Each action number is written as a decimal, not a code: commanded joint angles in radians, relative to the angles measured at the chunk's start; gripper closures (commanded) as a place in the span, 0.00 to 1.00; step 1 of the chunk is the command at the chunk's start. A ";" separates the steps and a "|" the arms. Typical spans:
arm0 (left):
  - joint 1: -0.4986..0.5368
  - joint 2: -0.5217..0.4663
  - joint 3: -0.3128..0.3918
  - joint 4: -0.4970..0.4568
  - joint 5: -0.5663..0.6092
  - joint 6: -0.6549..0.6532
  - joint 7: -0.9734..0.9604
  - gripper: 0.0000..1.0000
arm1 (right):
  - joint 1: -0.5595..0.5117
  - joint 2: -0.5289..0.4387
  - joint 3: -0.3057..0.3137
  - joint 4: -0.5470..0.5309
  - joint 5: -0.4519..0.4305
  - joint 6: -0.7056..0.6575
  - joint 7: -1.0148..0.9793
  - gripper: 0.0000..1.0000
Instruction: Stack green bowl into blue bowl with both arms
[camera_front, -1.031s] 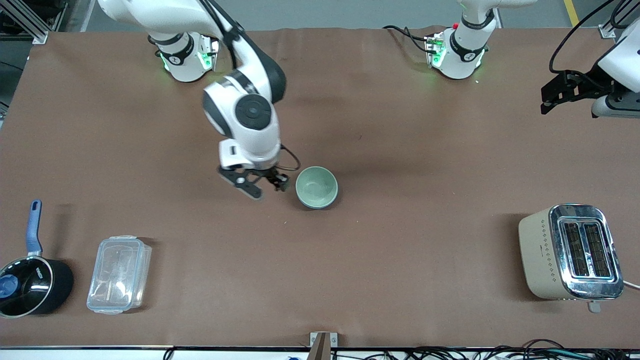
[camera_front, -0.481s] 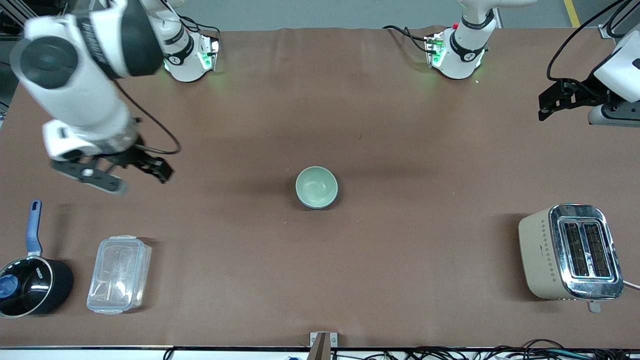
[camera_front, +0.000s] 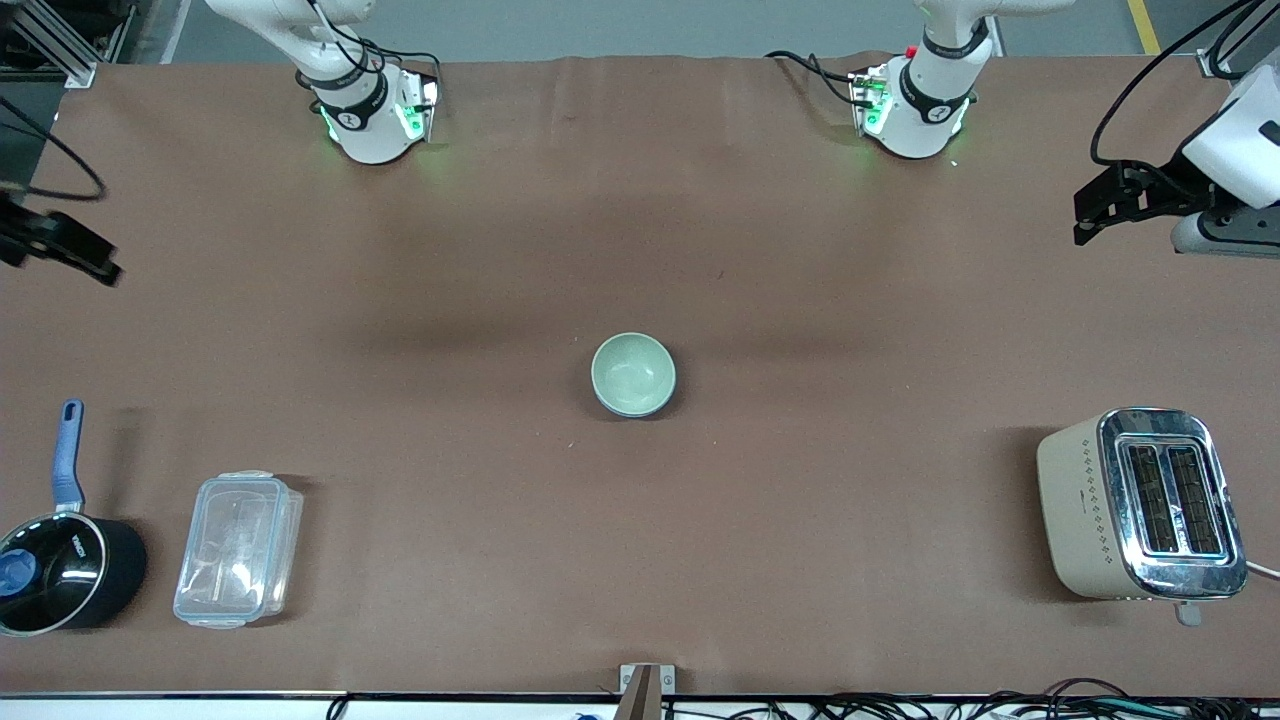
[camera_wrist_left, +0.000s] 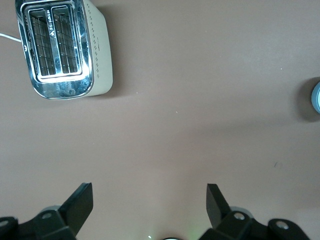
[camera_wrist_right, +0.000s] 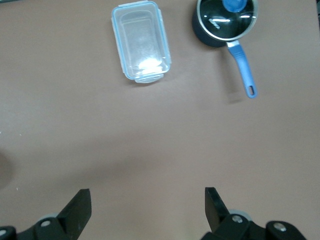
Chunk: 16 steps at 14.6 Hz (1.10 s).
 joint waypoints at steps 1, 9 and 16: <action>-0.006 0.015 0.006 0.022 -0.013 -0.001 0.008 0.00 | 0.031 0.007 -0.042 0.027 0.021 -0.027 -0.027 0.00; -0.005 -0.011 -0.002 -0.024 -0.036 -0.004 -0.018 0.00 | 0.056 0.010 -0.047 0.019 0.045 -0.015 -0.042 0.00; 0.007 -0.002 0.004 -0.004 -0.065 -0.005 -0.058 0.00 | 0.057 0.010 -0.052 0.016 0.058 0.002 -0.090 0.00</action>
